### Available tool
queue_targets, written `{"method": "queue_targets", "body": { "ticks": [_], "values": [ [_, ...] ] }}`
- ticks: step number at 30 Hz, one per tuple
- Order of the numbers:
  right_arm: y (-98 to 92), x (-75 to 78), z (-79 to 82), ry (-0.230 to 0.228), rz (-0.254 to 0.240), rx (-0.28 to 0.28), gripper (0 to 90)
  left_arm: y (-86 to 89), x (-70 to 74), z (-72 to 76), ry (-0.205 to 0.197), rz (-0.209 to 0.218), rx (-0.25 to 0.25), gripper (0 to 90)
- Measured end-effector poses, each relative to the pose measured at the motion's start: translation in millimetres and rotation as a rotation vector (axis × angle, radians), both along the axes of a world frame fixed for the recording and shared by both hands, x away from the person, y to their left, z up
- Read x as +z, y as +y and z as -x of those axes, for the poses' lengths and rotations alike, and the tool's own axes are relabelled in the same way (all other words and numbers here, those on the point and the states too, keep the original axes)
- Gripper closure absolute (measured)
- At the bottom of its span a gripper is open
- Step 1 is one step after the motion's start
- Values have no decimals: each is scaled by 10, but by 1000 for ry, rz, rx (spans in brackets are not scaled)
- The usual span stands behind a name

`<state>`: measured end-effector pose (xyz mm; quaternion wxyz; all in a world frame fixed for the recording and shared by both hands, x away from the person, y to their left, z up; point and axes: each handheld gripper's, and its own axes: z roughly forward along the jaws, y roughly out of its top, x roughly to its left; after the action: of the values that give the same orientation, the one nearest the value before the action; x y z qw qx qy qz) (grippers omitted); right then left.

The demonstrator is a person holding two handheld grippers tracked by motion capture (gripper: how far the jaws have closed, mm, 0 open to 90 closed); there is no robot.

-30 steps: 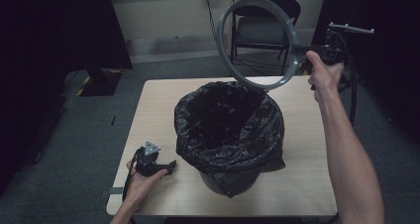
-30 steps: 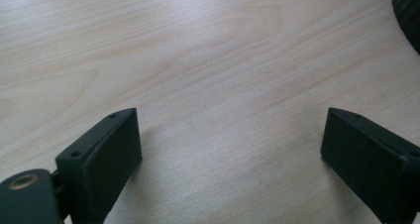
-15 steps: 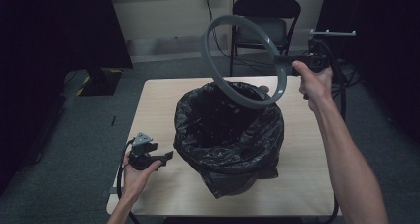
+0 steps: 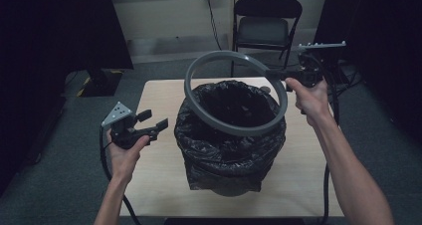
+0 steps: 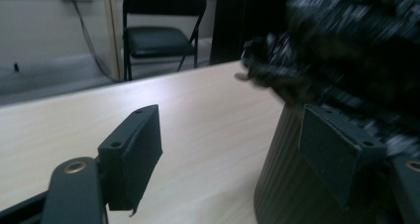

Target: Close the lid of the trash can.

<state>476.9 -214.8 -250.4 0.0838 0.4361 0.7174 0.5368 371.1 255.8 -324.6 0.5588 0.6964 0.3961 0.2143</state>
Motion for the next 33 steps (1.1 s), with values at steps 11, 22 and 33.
{"method": "queue_targets", "body": {
  "ticks": [11, 22, 33],
  "values": [
    [155, 98, 279, -46, 39, 72, 803, -82, 206, -44, -46, 105, -38, 241],
    [354, 45, 369, -57, 132, 93, 800, -72, 322, -3, -56, 141, -43, 284],
    [162, 68, 406, -49, 125, 69, 799, -142, 392, 12, -76, 167, -76, 282]
  ]
}}
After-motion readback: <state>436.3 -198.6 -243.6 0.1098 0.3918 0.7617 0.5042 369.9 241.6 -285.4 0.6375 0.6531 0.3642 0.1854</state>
